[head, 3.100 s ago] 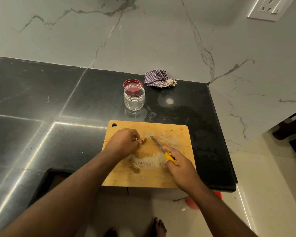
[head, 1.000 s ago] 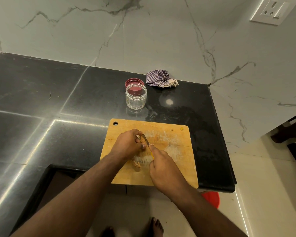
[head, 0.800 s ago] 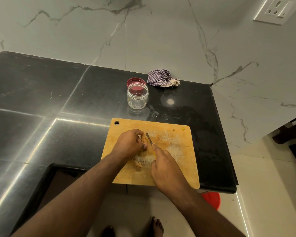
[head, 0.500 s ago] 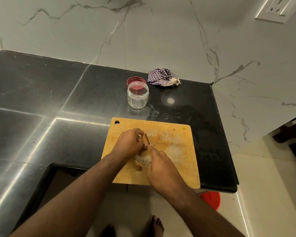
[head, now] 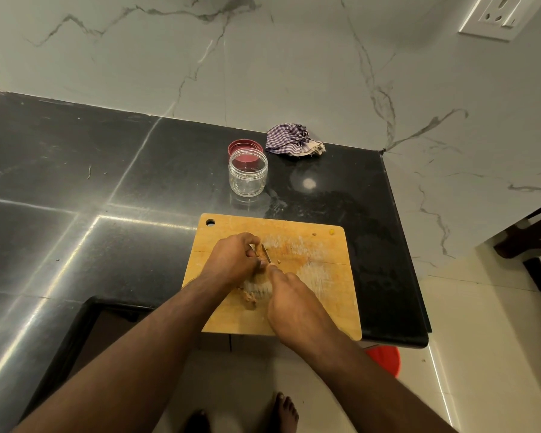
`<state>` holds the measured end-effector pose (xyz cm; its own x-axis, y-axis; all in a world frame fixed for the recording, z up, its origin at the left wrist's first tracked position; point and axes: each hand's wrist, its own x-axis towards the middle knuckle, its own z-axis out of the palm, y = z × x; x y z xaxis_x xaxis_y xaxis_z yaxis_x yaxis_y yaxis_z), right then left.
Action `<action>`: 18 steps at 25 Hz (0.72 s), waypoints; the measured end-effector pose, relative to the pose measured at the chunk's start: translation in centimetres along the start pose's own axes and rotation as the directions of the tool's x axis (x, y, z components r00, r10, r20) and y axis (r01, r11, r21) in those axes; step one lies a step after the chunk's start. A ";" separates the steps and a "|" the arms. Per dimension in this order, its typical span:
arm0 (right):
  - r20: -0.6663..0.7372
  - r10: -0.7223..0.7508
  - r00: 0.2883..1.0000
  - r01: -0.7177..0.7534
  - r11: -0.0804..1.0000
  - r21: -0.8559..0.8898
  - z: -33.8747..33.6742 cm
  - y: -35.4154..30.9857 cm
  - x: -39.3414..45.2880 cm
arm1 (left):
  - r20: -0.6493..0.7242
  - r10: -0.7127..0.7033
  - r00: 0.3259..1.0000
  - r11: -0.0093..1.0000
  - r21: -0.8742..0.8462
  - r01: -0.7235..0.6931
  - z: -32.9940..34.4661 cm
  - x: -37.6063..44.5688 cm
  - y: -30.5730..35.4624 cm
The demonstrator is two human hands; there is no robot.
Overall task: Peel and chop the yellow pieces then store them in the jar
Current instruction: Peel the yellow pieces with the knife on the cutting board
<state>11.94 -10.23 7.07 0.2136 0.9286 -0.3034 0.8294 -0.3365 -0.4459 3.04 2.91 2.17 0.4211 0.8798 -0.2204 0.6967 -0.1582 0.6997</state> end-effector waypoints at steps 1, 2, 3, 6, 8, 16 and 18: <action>0.002 0.001 1.000 -0.001 1.000 -0.008 -0.1 -0.1 0.3 | 0.000 0.004 1.000 1.000 0.006 -0.004 0.0 0.0 0.1; 0.007 0.000 1.000 0.000 1.000 -0.011 -0.2 -0.1 0.4 | -0.003 0.006 1.000 1.000 0.008 -0.006 0.0 0.0 0.1; 0.014 -0.004 1.000 0.004 1.000 -0.010 -0.3 0.0 0.3 | -0.008 0.005 1.000 1.000 0.007 -0.005 -0.1 -0.1 0.1; 0.039 -0.036 0.999 0.036 0.999 0.000 -0.2 1.1 -1.6 | -0.019 -0.006 1.000 1.000 -0.016 0.005 0.0 -0.2 0.2; 0.013 -0.029 0.999 0.030 0.999 -0.023 -0.3 2.5 -3.0 | -0.013 -0.005 1.000 1.000 -0.023 0.005 0.0 -0.3 0.2; -0.038 -0.086 0.996 0.090 0.986 0.139 -0.3 6.9 -1.9 | -0.003 0.005 1.000 1.000 -0.028 -0.005 -0.1 -0.5 0.1; -0.084 -0.049 0.995 0.061 0.986 0.157 -0.9 8.2 -1.2 | 0.000 0.003 1.000 0.999 -0.042 -0.003 -0.2 -0.6 0.0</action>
<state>18.96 -14.00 4.58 0.2157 0.9537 -0.2097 0.7494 -0.2993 -0.5905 2.69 2.51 2.44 0.4233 0.8793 -0.2184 0.6702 -0.1417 0.7286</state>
